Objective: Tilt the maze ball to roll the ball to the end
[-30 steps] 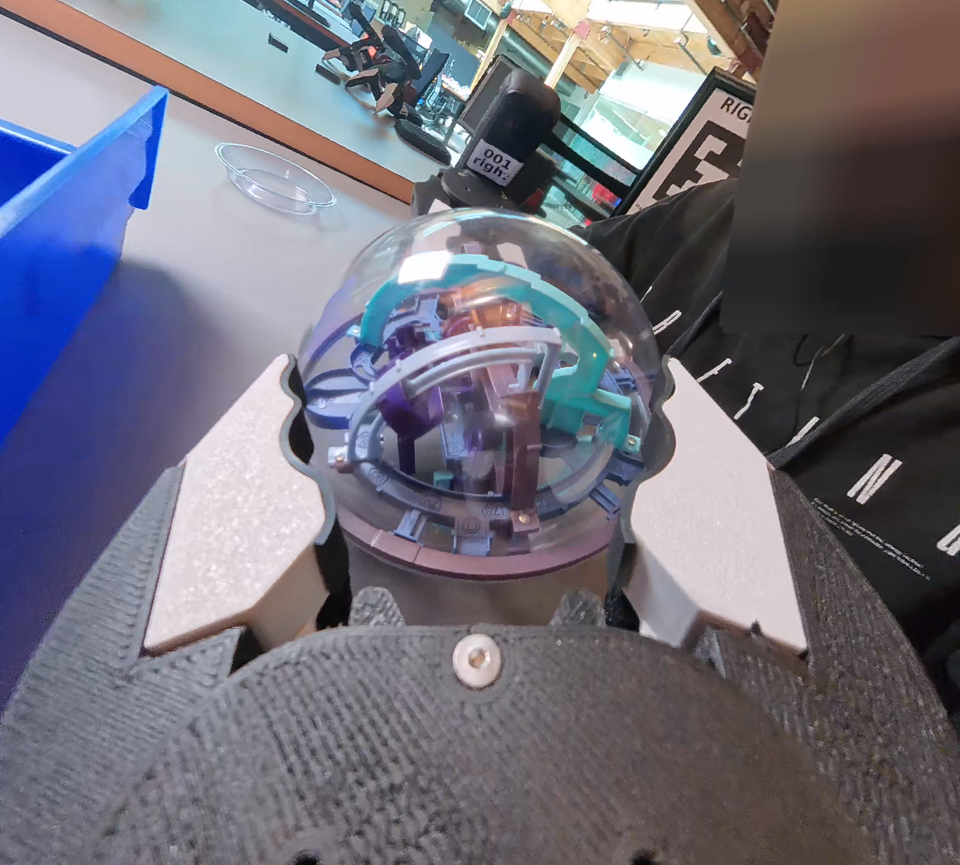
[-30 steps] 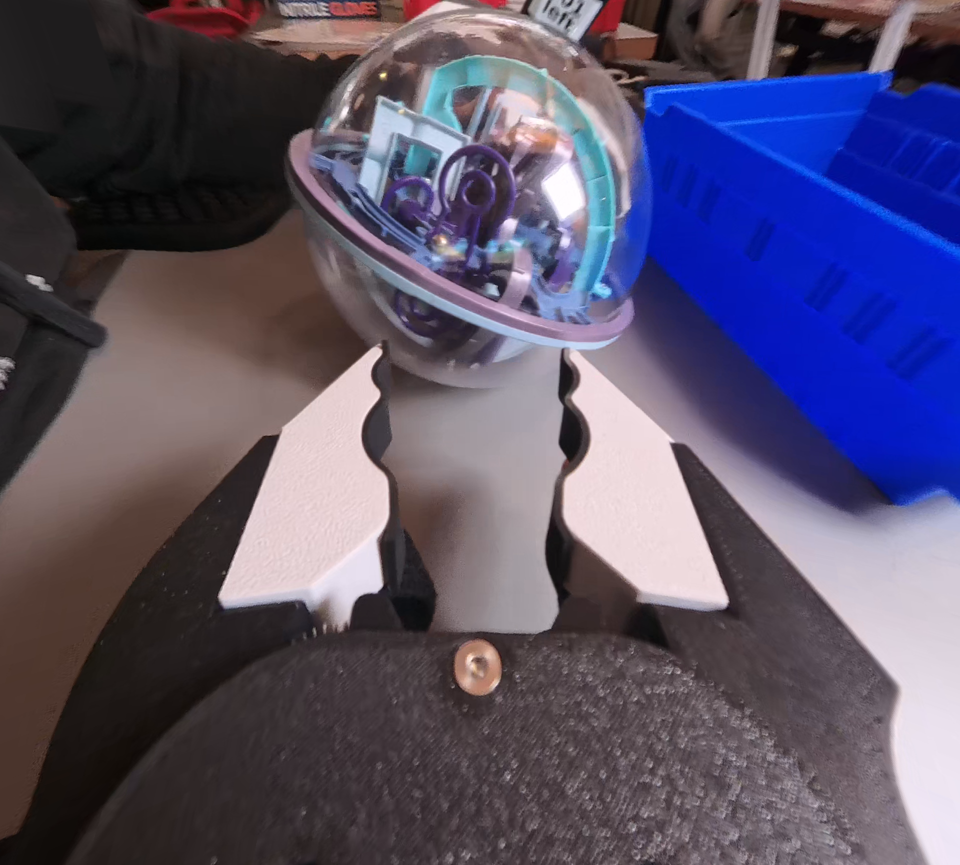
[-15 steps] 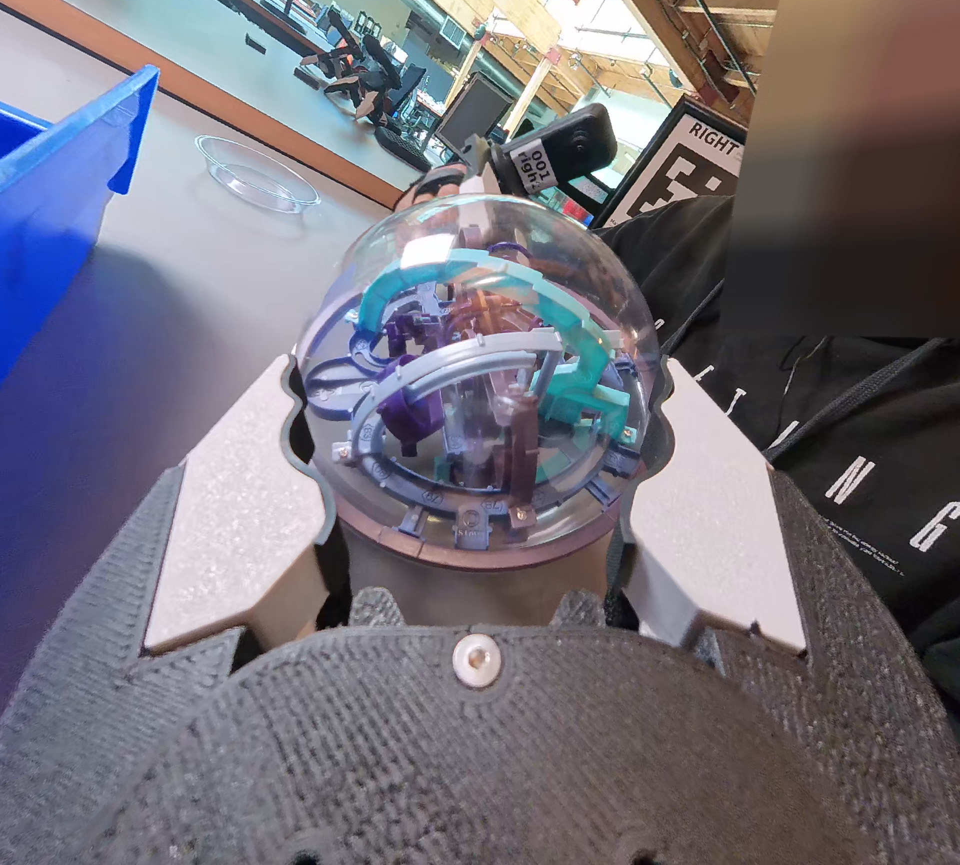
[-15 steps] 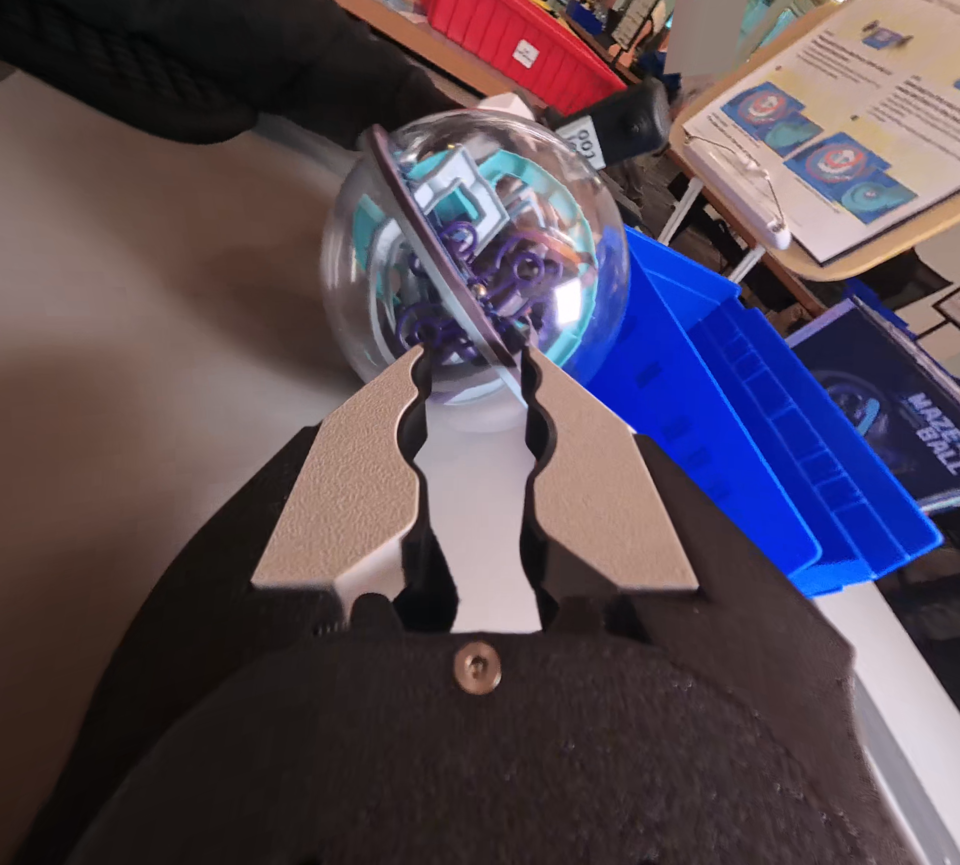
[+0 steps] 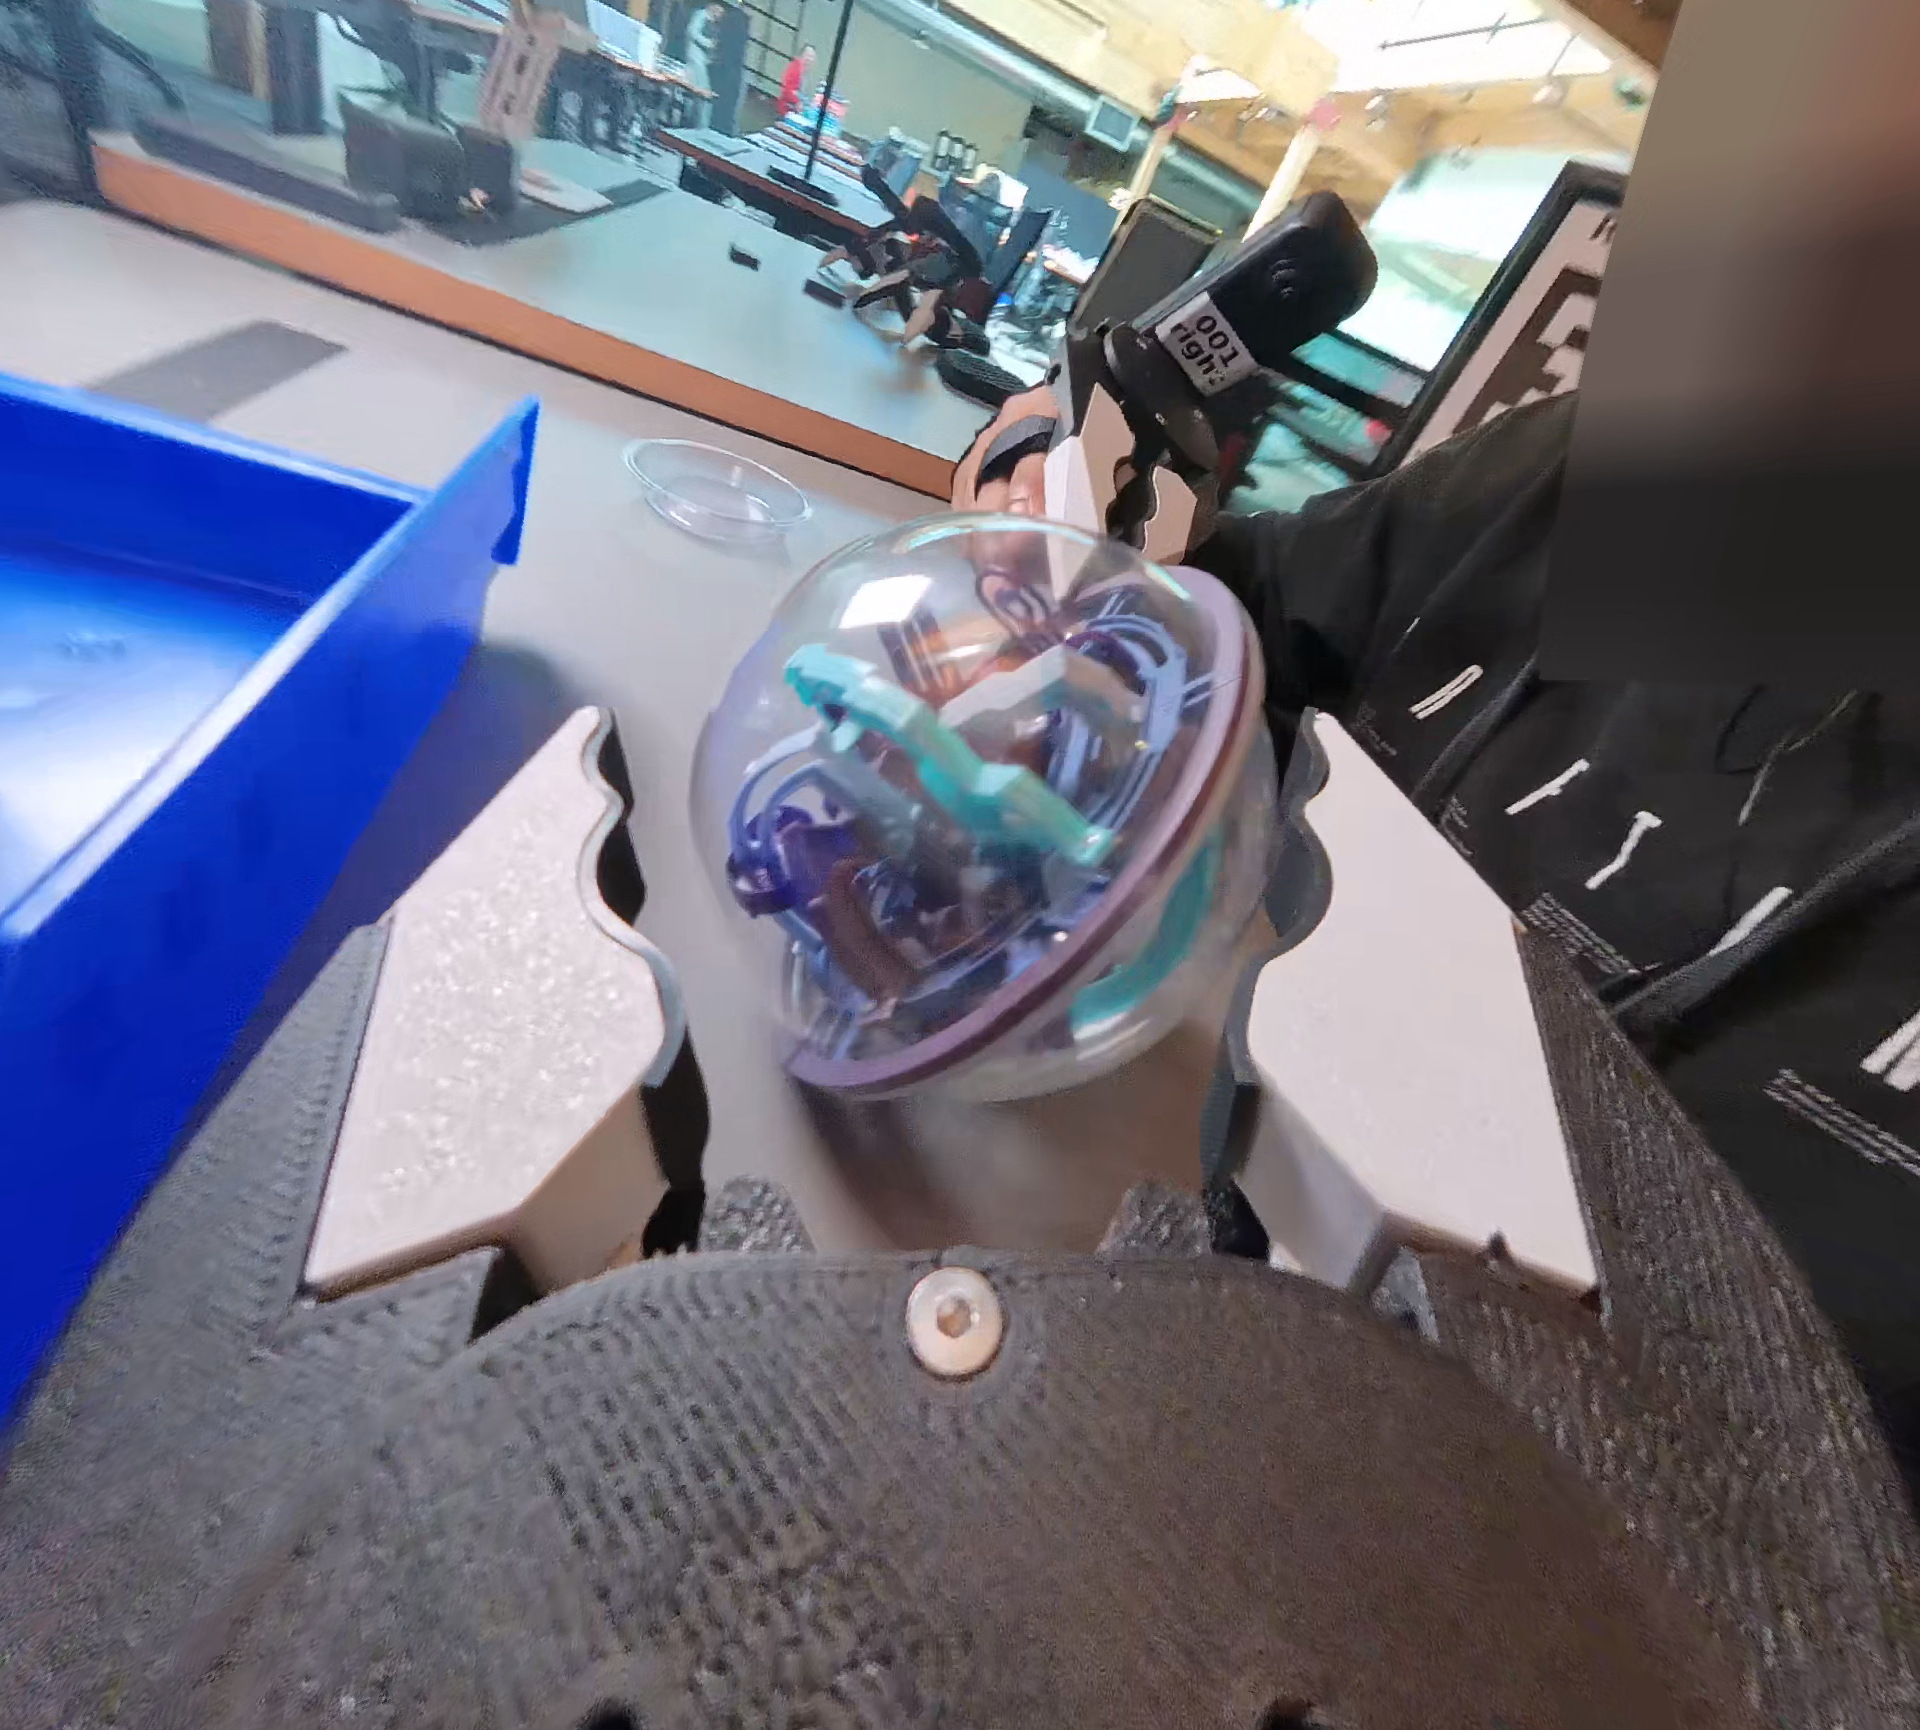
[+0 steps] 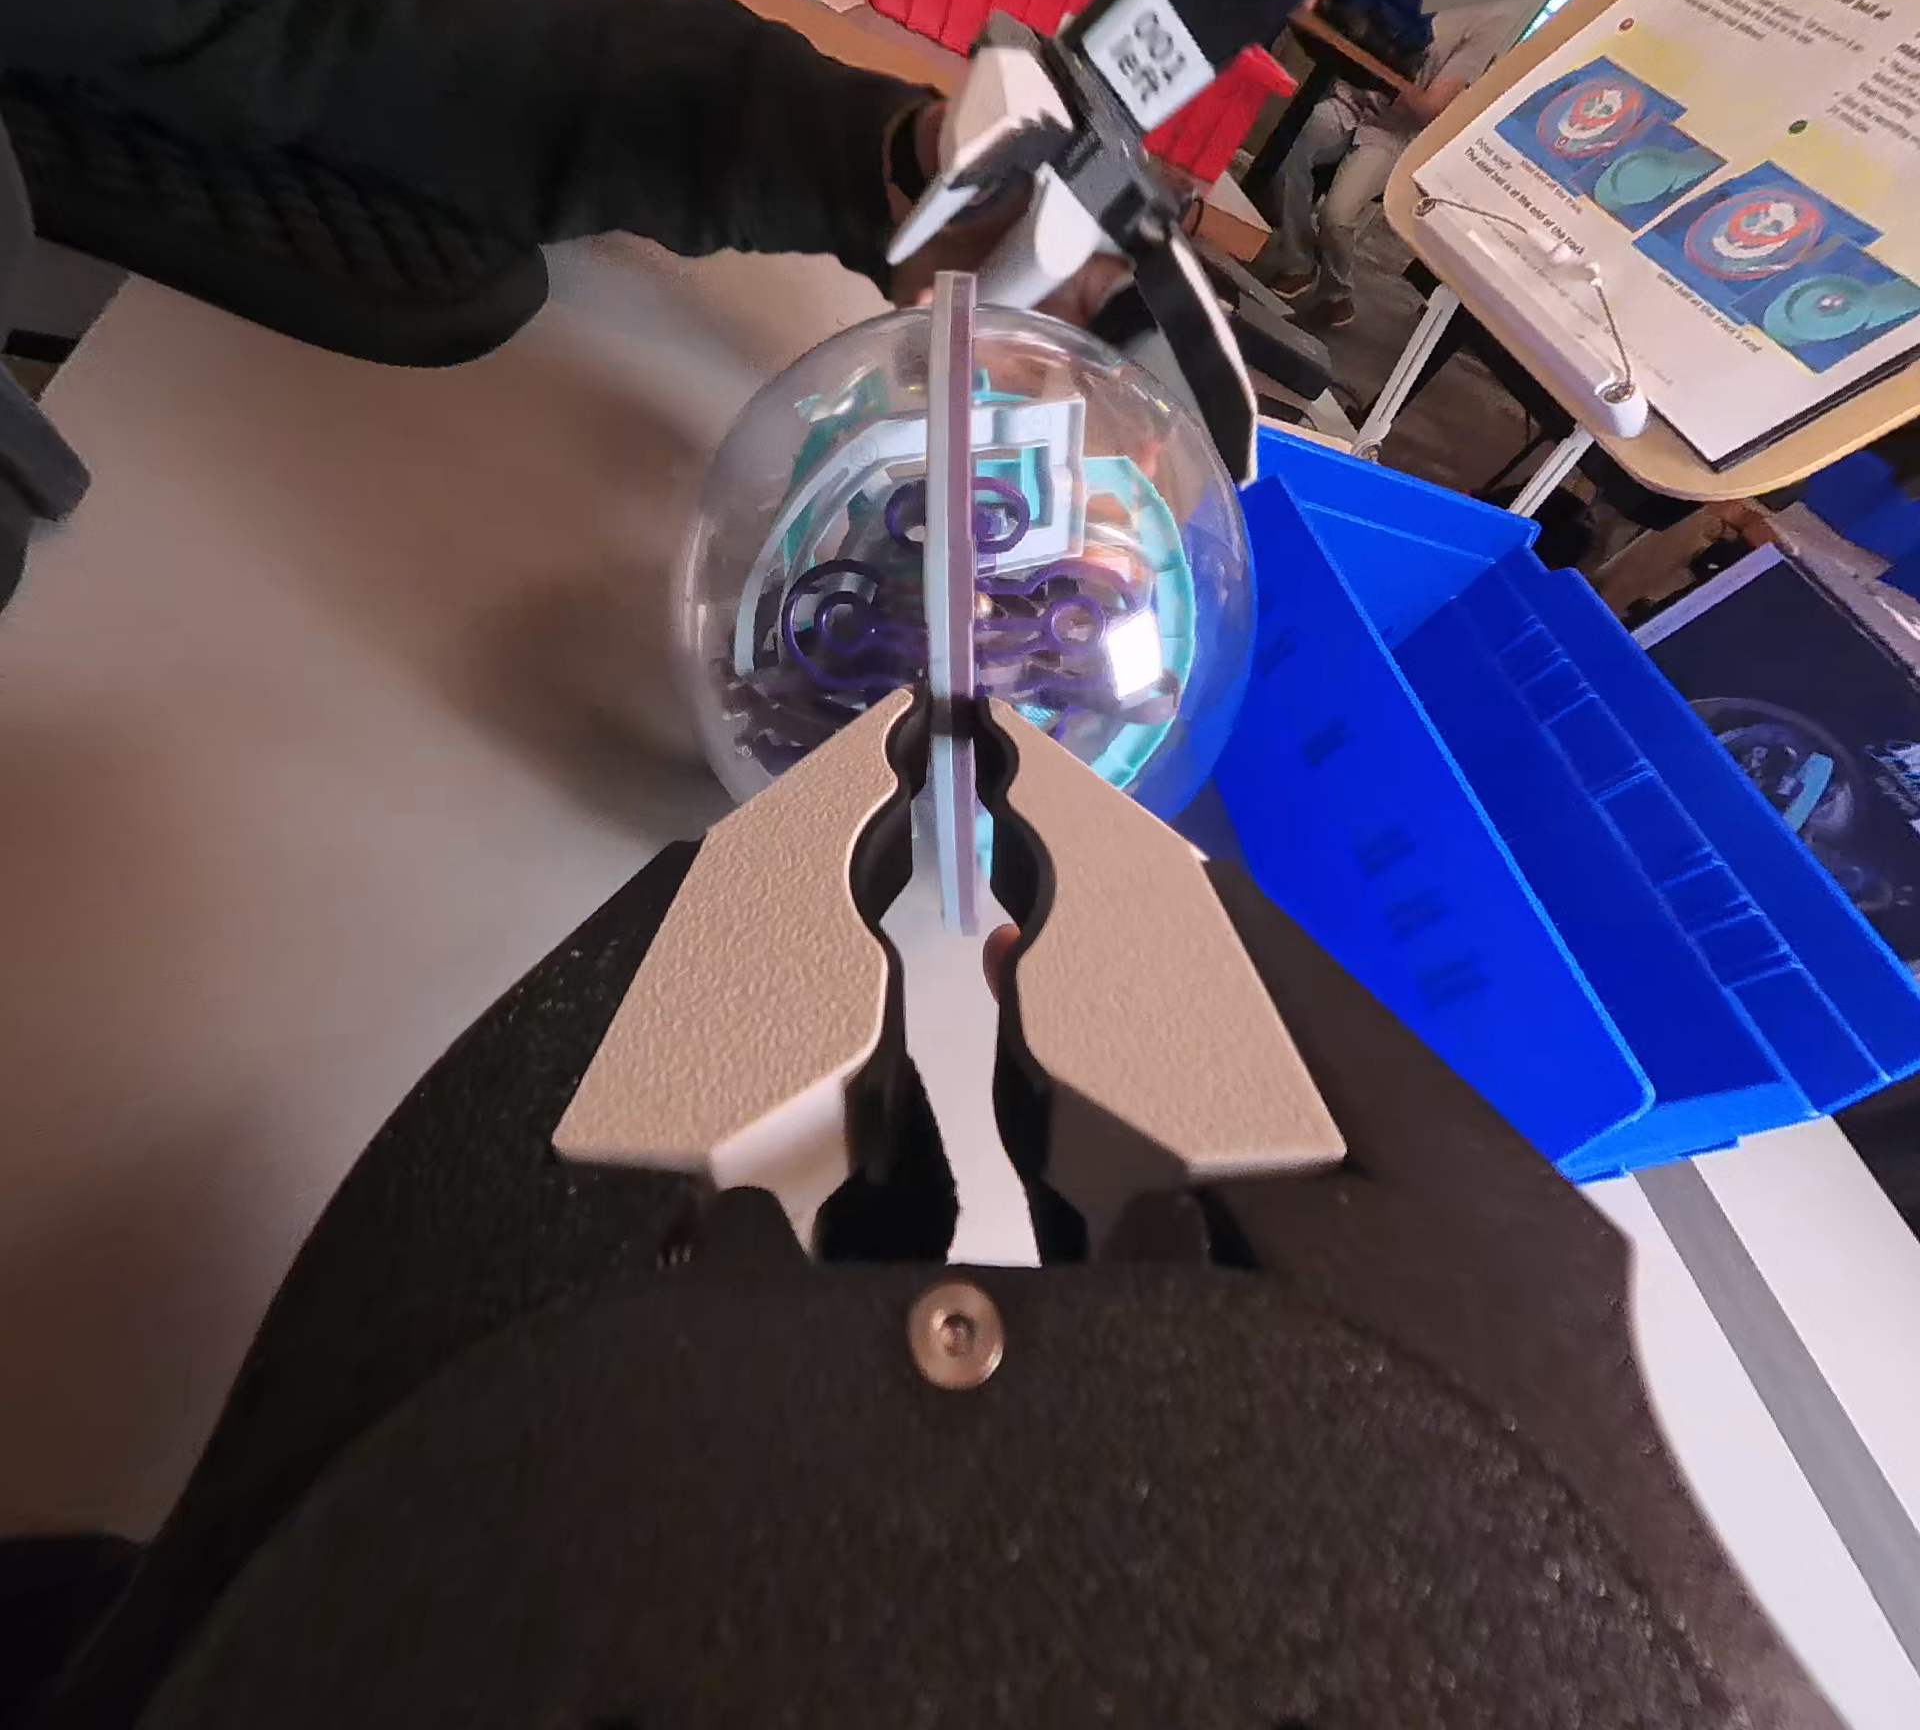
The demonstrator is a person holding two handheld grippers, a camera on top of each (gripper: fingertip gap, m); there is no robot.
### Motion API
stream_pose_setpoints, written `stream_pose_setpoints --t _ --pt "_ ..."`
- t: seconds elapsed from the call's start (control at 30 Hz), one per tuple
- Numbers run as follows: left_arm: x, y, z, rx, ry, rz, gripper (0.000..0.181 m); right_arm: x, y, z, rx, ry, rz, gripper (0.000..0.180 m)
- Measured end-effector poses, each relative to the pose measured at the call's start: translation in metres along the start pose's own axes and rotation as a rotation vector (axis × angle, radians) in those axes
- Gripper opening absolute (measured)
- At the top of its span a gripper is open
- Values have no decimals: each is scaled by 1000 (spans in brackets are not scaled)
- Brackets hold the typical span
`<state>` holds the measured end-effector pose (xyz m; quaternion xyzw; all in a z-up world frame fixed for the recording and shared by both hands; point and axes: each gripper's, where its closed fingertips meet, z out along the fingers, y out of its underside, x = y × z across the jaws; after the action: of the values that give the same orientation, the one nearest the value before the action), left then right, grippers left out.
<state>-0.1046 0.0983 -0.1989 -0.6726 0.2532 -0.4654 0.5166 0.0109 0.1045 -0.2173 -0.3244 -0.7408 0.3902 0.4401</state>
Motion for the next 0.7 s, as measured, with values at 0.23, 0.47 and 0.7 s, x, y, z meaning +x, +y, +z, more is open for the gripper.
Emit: stream_pose_setpoints --t 0.23,0.47,0.7 --pt "28 8 22 -135 -195 243 122 -6 -5 3 -32 18 -32 5" --pt "50 12 30 -173 -267 441 84 -12 -24 5 -73 49 -37 5" --pt "68 10 28 -215 -266 658 21 -17 -36 7 -97 72 -45 5"
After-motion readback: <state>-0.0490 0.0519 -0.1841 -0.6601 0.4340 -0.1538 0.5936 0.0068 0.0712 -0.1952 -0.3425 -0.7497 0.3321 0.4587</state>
